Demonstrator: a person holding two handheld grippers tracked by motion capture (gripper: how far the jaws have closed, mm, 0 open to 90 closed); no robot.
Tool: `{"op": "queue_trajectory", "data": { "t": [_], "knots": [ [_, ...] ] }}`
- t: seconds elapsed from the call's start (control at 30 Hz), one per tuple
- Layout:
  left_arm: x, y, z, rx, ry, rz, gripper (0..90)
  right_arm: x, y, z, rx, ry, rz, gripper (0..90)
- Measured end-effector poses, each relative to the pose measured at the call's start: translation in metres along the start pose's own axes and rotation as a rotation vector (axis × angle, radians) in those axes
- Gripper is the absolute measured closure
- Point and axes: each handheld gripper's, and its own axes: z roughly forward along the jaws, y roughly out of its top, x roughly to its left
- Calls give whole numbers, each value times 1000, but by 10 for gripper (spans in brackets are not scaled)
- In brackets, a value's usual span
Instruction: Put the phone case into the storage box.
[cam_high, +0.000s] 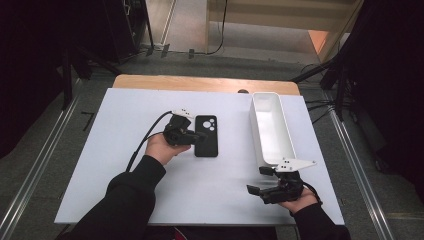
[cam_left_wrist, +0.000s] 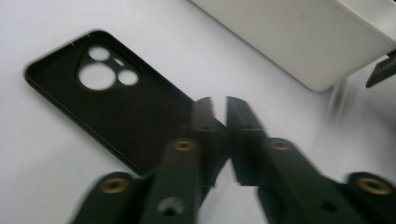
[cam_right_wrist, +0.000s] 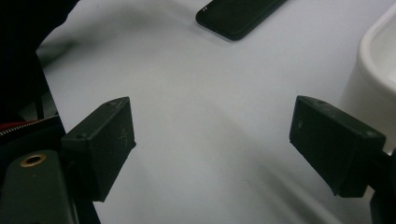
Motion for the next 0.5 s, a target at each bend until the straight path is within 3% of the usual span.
{"op": "queue_trajectory", "data": {
  "t": [0.23, 0.5],
  "knots": [
    [2, -10, 3, -3, -3, -32, 894, 0, 0, 0, 1, -1, 0, 125],
    [4, -19, 8, 17, -1, -34, 895, 0, 0, 0, 0, -3, 2, 125]
  ]
}}
